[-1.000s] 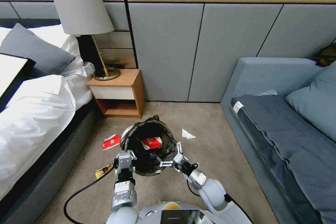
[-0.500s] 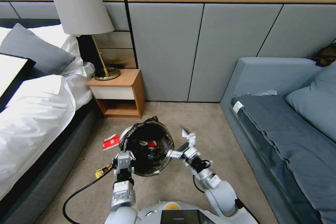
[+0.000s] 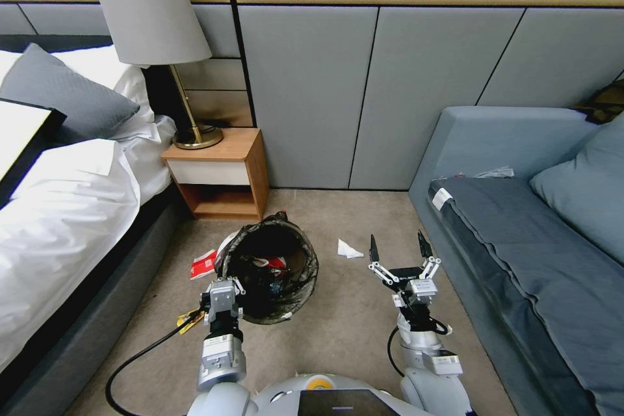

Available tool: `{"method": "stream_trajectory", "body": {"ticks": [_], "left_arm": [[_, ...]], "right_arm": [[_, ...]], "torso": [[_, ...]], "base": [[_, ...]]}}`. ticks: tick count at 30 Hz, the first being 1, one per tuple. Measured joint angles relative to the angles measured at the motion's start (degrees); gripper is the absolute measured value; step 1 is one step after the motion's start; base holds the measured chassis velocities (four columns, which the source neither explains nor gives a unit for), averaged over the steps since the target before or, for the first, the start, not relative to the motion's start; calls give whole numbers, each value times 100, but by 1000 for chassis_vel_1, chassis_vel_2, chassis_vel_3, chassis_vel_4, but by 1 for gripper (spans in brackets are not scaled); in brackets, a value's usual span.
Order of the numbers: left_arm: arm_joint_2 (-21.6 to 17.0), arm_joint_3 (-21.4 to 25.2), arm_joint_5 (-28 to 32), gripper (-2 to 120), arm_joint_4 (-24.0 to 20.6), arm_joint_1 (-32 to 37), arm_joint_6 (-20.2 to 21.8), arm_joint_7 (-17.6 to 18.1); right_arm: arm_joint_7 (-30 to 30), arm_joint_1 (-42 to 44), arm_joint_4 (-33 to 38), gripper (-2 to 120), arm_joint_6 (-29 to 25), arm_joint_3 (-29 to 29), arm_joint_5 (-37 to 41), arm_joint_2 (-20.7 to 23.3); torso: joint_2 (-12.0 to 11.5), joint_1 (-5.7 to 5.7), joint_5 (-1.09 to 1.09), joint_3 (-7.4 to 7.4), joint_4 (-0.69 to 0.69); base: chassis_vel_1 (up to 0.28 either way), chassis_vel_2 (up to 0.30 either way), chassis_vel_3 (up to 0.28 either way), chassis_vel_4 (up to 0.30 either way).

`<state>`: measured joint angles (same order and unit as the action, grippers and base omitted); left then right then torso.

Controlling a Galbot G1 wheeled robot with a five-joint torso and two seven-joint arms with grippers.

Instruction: Pick up the trash bin, then pick up the garbage from the floor and place it into the trash bin.

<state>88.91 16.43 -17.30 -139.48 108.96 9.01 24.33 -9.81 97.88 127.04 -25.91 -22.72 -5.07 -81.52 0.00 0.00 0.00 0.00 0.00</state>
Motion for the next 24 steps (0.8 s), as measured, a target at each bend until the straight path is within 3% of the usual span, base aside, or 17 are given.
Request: {"method": "stream_trajectory", "body": {"ticks": [9, 13, 24], "left_arm": [[32, 27, 16, 0, -64, 12, 11, -2], [46, 23, 11, 0, -73, 14, 20, -5], [76, 55, -55, 0, -102, 96, 27, -12]], "right_arm": [[165, -1382, -297, 100, 1351, -62, 1144, 432], [184, -1752, -498, 100, 1708, 4, 1431, 553], [373, -3162, -2405, 100, 2808, 620, 2035, 718]], "torso": [[0, 0, 0, 0, 0], [0, 0, 1, 0, 0], [0, 0, 0, 1, 1]], "base": [[0, 0, 0, 0], [0, 0, 0, 0], [0, 0, 0, 0]]}}
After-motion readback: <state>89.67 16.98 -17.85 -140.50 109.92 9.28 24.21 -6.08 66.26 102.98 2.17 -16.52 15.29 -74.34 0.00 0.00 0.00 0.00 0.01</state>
